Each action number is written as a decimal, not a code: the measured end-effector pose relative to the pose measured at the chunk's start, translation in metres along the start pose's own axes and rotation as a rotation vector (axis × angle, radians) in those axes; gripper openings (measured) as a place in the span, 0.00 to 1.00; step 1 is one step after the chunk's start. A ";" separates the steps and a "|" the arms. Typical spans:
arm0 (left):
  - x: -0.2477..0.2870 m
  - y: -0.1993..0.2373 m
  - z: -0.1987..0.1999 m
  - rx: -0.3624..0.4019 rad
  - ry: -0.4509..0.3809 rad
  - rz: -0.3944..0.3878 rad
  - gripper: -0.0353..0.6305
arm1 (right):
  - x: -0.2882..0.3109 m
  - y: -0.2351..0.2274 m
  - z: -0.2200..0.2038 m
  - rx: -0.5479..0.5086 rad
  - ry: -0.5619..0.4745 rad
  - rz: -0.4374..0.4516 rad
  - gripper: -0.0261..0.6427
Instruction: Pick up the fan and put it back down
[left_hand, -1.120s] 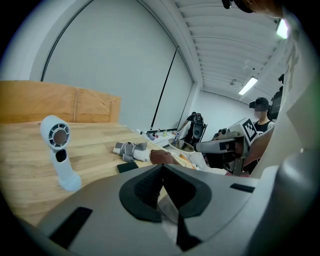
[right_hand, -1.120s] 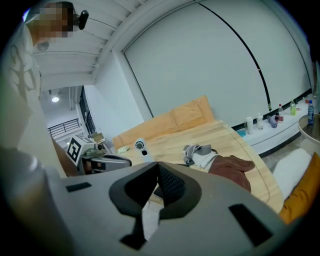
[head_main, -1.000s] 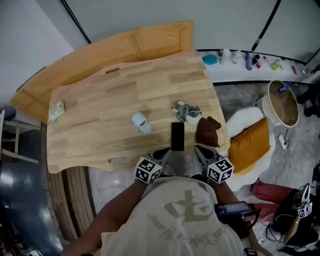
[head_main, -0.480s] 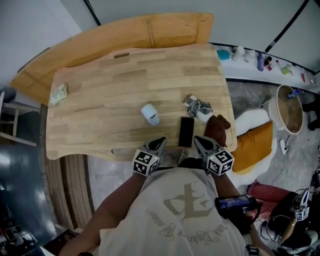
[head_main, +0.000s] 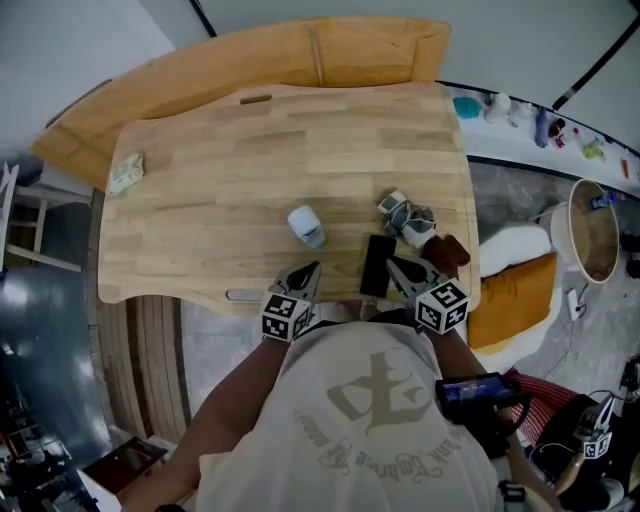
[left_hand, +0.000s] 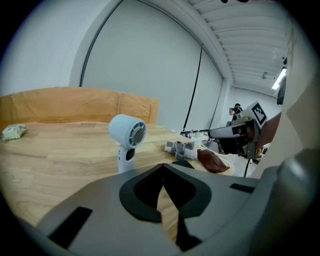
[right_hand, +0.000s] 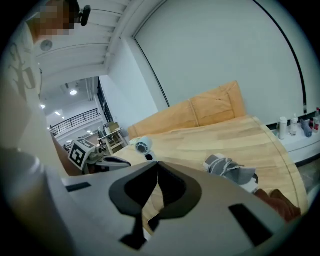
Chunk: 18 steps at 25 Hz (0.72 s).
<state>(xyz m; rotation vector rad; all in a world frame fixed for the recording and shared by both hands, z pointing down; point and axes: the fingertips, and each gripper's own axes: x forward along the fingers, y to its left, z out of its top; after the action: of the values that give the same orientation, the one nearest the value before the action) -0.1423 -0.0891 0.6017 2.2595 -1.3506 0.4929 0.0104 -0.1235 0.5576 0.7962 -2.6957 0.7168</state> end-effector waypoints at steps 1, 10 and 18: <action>0.001 0.003 -0.001 -0.005 0.006 0.014 0.07 | 0.002 -0.002 0.002 0.000 0.001 0.007 0.06; 0.012 0.030 0.001 -0.026 0.018 0.106 0.07 | 0.010 -0.016 0.001 0.004 0.042 0.048 0.06; 0.024 0.047 -0.003 -0.030 0.041 0.135 0.07 | 0.016 -0.020 -0.001 -0.001 0.069 0.075 0.06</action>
<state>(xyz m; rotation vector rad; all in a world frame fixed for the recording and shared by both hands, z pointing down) -0.1738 -0.1243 0.6260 2.1320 -1.4865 0.5584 0.0087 -0.1445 0.5713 0.6608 -2.6753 0.7450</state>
